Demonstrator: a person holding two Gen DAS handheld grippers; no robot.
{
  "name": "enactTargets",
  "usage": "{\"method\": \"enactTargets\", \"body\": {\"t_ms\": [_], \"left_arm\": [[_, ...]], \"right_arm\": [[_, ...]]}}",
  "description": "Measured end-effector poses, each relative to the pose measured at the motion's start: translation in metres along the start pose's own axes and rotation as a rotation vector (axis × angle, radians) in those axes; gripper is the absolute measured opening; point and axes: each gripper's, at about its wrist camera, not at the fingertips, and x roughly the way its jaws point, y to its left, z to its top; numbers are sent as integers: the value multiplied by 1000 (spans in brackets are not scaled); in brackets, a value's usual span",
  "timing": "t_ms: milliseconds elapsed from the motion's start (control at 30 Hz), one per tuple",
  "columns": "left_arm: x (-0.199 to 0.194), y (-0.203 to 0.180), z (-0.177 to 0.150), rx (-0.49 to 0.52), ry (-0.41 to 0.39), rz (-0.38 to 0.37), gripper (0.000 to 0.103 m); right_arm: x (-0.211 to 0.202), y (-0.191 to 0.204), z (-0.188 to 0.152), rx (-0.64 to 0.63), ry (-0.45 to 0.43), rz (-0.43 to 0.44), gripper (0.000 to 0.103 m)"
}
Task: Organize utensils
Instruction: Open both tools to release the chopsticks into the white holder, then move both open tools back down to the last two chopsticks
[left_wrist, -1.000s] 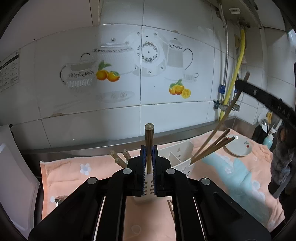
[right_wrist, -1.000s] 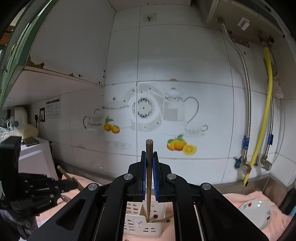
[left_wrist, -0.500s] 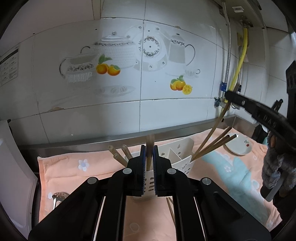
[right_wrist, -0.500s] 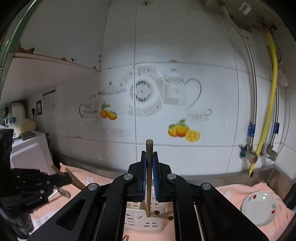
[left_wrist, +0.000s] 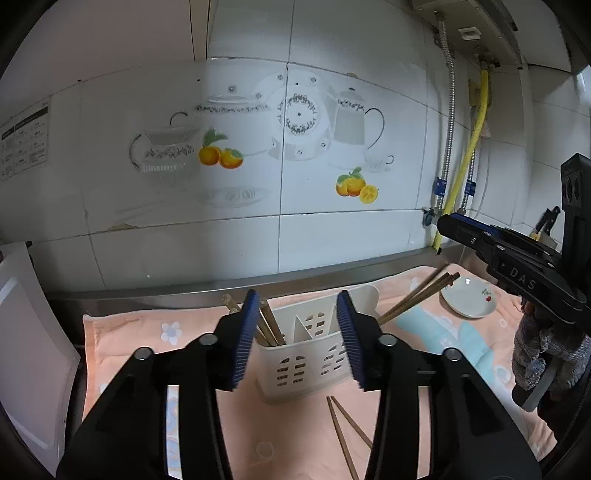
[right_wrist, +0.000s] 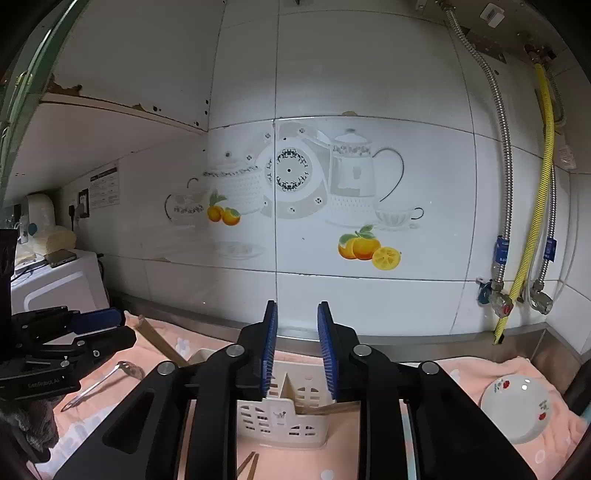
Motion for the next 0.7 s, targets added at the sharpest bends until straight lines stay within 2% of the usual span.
{"method": "enactTargets", "body": {"t_ms": [100,167,400,467,533,700], "left_arm": [[-7,-1,-3,2,-4,4,55],[-11,-2,-6,5,-4,10,58],[-31,-13,-26,47,-4,54,77],[-37,-17,-33,57,-7,67,81],[-42,-18,-39,59,-11,76,87],[-48,-19,-54,32,2,83,92]], "right_arm": [[-10,0,-3,-1,-3,1,32],[-19,1,-7,0,-4,1,39],[-49,7,-25,3,-1,14,51],[-59,10,-32,-2,-2,17,59],[-67,13,-38,-6,-2,20,62],[-80,18,-56,-14,18,39,73]]}}
